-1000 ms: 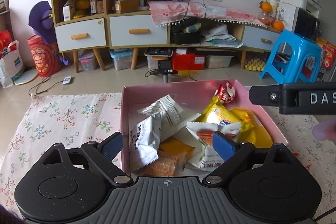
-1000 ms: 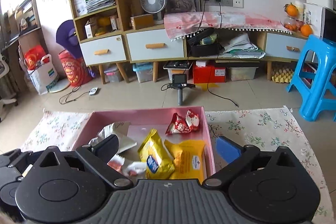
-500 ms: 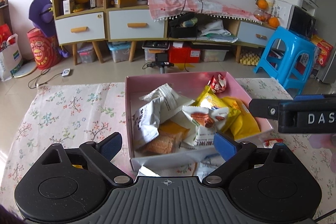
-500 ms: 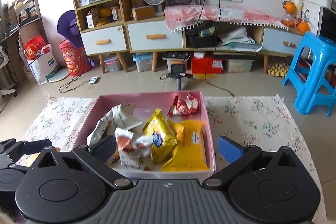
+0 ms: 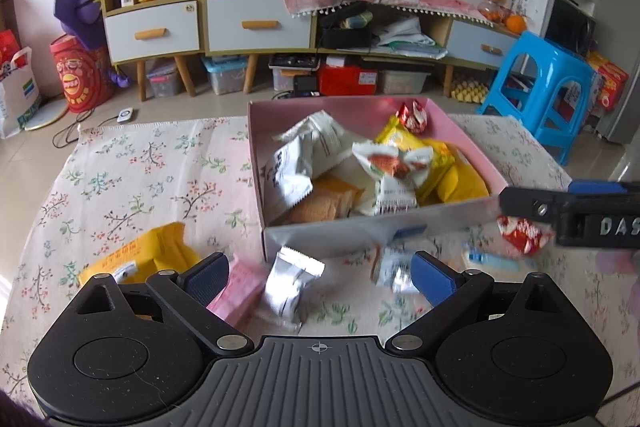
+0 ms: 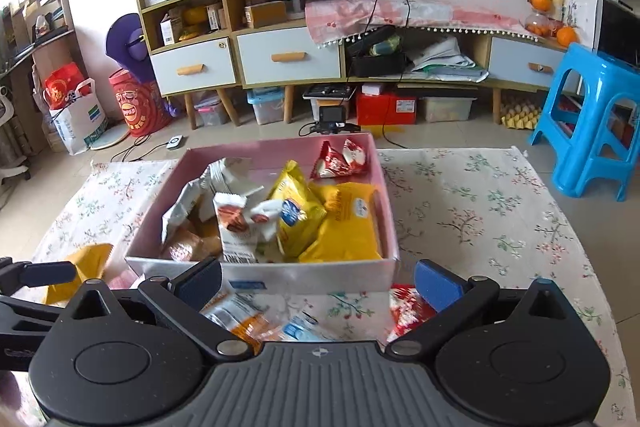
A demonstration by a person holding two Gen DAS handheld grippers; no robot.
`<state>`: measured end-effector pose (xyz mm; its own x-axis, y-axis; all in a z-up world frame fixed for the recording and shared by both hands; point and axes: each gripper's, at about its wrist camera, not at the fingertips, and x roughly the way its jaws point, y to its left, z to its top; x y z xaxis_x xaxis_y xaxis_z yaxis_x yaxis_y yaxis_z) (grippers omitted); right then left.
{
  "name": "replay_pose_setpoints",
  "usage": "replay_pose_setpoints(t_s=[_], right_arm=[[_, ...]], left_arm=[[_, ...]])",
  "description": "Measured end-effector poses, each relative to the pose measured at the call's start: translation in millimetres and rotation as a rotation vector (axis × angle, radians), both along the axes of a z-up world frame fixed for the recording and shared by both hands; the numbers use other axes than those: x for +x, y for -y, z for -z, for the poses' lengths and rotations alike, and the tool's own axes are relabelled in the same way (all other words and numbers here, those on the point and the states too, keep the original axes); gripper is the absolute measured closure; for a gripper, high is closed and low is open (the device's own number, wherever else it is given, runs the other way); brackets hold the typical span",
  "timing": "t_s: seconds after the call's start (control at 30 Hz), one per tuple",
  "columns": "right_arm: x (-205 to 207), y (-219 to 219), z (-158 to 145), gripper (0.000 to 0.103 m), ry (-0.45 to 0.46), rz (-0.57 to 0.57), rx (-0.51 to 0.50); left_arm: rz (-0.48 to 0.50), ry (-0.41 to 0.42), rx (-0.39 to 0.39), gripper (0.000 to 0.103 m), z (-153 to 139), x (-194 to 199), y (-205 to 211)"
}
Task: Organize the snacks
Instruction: 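Withdraw both tools from the box back over the loose snacks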
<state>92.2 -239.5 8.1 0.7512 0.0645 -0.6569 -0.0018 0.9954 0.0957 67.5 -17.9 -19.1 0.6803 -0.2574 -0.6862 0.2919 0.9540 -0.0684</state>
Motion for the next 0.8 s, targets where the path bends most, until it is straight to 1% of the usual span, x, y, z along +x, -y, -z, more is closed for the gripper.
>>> replay_pose_setpoints(t_s=[0.1,0.17,0.27,0.4,0.67,0.8], right_arm=[[-9,8,3,0.010,0.010,-0.012,0.001],[-14,13,7,0.010,0.014,-0.022,-0.016],[-23,16,14,0.010,0.016,-0.037,-0.061],[-32,17,24,0.010,0.015,-0.072,-0.140],[-48,14,42,0.010,-0.013,-0.157,-0.183],[-53,13,51,0.010,-0.037,-0.188,-0.188]], left_arm=[[0.020,0.011,0.016,0.004,3,-10,-2],[0.031,0.020,0.016,0.004,5,-15,-5],[0.048,0.036,0.012,0.004,6,-23,-7],[0.076,0.044,0.026,0.004,9,-33,-6],[0.145,0.028,0.093,0.004,29,-44,2],[0.148,0.000,0.108,0.004,41,-47,1]])
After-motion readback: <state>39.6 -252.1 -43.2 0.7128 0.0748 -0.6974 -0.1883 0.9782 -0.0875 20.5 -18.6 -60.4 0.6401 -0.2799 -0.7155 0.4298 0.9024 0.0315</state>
